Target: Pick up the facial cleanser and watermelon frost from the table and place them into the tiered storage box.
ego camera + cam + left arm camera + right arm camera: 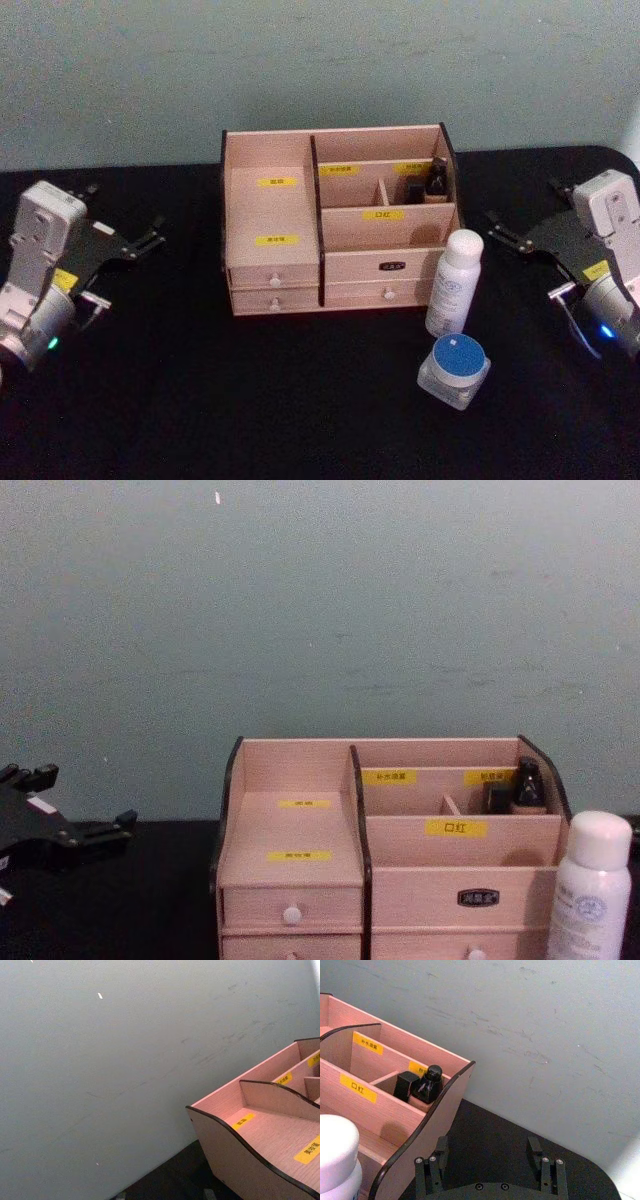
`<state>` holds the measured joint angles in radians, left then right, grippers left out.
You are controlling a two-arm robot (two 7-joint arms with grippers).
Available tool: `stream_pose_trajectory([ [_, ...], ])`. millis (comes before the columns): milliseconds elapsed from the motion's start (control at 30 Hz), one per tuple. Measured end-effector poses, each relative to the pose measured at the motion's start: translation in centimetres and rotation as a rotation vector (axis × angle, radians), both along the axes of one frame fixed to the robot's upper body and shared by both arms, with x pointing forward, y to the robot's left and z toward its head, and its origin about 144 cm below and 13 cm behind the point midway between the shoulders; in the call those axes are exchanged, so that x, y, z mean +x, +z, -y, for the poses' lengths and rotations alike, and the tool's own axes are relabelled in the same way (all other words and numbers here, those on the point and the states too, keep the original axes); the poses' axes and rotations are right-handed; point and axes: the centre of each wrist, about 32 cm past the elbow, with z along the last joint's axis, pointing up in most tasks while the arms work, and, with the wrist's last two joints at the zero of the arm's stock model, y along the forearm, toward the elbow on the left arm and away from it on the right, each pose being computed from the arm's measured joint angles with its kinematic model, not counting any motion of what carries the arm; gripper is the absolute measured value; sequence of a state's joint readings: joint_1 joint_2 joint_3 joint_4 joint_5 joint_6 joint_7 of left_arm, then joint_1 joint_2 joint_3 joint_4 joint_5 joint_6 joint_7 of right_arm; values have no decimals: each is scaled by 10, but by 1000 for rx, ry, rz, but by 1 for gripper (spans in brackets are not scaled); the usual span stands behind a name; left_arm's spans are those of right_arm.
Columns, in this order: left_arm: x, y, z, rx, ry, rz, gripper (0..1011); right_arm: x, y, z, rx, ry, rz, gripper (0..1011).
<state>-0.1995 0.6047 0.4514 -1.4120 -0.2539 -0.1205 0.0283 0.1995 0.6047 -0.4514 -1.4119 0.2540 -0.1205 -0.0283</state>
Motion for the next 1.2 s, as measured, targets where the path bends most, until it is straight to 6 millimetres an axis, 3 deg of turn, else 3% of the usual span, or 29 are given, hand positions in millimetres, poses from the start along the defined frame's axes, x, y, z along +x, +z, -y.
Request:
stream_pose_trajectory([
  [1200, 0, 0, 0, 0, 0, 0, 1001, 0, 0, 0, 0, 0, 0, 1000],
])
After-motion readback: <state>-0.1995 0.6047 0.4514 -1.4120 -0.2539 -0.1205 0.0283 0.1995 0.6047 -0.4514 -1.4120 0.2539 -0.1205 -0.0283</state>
